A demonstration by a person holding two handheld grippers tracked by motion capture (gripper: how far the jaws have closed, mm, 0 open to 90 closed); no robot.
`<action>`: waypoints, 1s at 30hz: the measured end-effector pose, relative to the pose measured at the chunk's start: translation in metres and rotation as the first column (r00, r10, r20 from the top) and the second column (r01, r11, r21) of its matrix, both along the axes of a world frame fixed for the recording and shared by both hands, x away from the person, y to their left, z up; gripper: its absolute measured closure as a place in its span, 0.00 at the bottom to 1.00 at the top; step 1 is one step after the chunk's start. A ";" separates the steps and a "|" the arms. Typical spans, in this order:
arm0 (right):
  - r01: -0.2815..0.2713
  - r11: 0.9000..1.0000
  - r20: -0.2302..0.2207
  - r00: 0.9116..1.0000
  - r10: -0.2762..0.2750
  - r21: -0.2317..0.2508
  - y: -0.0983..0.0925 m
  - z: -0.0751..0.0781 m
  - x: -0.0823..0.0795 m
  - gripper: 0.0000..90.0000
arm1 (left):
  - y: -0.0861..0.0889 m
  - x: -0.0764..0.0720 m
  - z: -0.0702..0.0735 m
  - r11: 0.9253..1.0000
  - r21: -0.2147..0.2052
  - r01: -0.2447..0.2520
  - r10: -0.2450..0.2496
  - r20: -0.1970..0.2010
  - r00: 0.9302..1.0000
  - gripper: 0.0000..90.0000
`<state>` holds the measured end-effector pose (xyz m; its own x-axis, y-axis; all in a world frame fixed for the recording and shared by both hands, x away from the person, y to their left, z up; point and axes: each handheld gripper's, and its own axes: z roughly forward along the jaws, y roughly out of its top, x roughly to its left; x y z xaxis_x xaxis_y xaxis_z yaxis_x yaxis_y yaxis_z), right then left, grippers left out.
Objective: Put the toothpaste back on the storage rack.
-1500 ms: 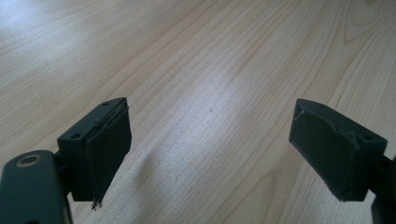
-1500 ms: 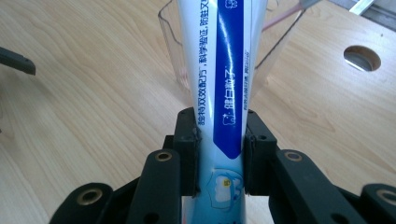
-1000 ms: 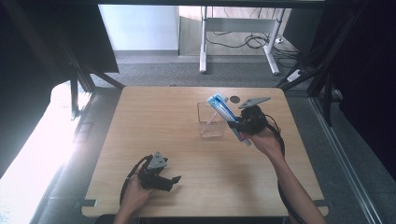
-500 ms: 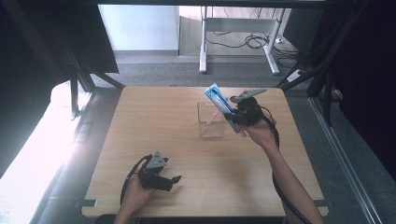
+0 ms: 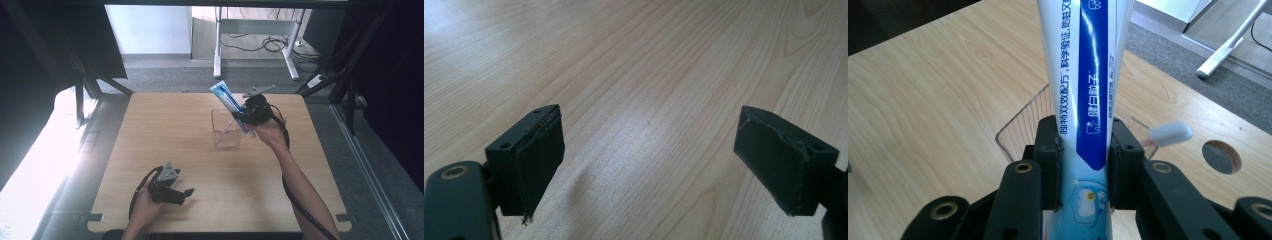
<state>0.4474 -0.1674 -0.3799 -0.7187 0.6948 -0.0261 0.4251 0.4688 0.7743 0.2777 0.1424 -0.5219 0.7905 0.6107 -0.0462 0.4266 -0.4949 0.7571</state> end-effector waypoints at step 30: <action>0.019 1.000 0.022 1.000 -0.020 0.023 0.037 -0.020 0.044 0.80 | 0.000 0.000 -0.002 1.000 0.003 0.004 -0.004 -0.006 1.000 0.15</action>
<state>0.4913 -0.1305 -0.3995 -0.7043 0.7094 -0.0263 0.4163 0.4428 0.7941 0.2774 0.1424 -0.5240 0.7928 0.6075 -0.0490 0.4287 -0.4986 0.7534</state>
